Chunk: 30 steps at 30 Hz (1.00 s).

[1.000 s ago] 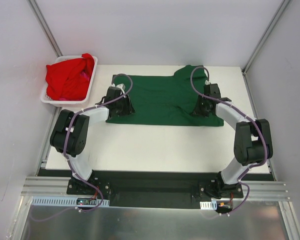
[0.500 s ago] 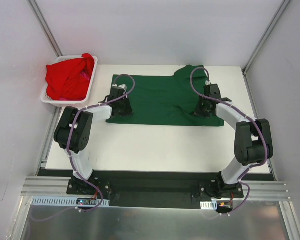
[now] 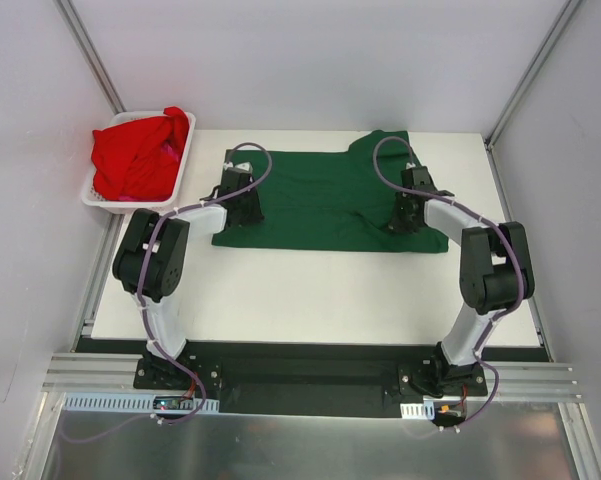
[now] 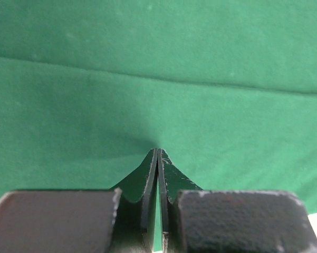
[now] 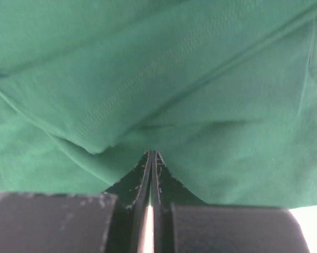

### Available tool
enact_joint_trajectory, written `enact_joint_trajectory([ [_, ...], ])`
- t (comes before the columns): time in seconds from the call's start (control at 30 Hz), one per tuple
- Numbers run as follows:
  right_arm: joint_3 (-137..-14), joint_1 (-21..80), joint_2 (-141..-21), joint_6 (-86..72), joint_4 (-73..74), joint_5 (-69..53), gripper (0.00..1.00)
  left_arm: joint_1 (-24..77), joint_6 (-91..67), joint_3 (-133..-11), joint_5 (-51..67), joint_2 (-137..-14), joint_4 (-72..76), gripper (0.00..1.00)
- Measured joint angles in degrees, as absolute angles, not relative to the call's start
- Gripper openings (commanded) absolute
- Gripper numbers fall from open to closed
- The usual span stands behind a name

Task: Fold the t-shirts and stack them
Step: Fold the tshirt

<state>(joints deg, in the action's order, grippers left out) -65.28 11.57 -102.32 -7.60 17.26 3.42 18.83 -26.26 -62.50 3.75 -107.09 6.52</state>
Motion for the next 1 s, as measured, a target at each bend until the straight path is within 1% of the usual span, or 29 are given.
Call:
enact_joint_trajectory([
  [0.27, -67.83, 11.64, -103.85, -6.74, 17.43, 3.64, 0.01, 18.83, -25.74, -66.13, 2.44, -110.3, 4.29, 0.0],
  [0.8, -67.46, 12.49, -103.85, -6.76, 20.12, -2.09, 0.01, 18.83, -26.37, -65.12, 2.48, -110.34, 5.32, 0.0],
  [1.0, -65.45, 13.08, -103.85, -6.76, 19.73, -3.51, 0.01, 18.81, -26.55, -64.1, 2.46, -110.17, 6.85, 0.0],
])
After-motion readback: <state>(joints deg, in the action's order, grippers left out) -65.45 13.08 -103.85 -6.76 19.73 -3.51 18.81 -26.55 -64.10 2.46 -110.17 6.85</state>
